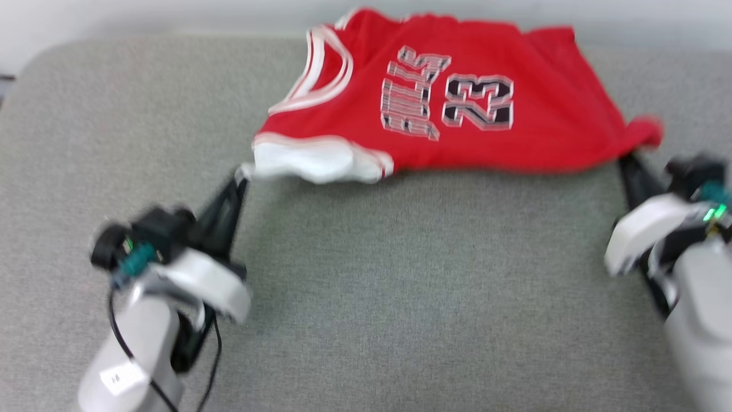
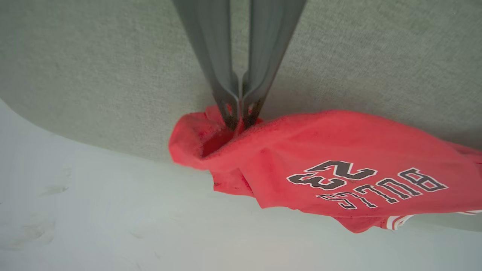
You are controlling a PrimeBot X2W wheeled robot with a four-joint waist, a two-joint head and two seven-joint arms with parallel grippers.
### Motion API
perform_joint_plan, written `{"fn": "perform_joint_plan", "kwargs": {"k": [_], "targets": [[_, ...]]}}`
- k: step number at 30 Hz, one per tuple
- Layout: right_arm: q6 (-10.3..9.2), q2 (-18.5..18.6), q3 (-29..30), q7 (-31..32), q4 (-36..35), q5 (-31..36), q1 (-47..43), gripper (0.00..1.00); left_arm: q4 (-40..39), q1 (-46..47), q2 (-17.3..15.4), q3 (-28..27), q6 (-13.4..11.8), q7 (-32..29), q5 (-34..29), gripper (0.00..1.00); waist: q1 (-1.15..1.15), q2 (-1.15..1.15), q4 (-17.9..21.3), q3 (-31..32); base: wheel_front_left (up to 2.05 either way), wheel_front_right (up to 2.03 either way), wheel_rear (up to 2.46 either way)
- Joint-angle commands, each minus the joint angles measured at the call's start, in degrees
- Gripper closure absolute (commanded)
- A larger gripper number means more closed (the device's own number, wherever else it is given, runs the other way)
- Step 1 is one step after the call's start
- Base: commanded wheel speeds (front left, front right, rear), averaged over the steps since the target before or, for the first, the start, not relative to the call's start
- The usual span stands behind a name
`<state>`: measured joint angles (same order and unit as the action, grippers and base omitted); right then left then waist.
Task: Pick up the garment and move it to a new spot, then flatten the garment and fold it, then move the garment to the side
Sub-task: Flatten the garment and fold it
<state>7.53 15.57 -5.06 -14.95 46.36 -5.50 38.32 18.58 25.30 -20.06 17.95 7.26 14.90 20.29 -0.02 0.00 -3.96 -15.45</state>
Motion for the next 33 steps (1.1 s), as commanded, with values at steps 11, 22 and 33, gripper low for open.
{"fn": "perform_joint_plan", "kwargs": {"k": [11, 22, 33], "targets": [[-0.09, -0.02, -9.29, 0.02, 0.55, -9.69, -12.10, 1.00, -3.00, -14.94, -3.19, 4.45, 0.05, -3.51, 1.34, 1.00, 0.02, 0.00, -0.64, 7.97, 0.00, 0.00, 0.00], [-0.09, 4.18, -12.72, 0.54, -2.61, -18.67, -20.75, 1.00, -10.61, -27.78, -7.54, 5.79, -0.48, -9.79, 4.34, 1.00, 0.02, 0.00, -1.59, 14.17, 0.00, 0.00, 0.00], [-0.09, 10.15, -12.58, 5.97, -12.80, -27.23, -33.00, 1.00, -23.13, -38.54, -14.37, 11.01, 0.05, -17.43, 10.39, 1.00, 0.02, 0.00, -1.92, 16.92, 0.00, 0.00, 0.00]]}}
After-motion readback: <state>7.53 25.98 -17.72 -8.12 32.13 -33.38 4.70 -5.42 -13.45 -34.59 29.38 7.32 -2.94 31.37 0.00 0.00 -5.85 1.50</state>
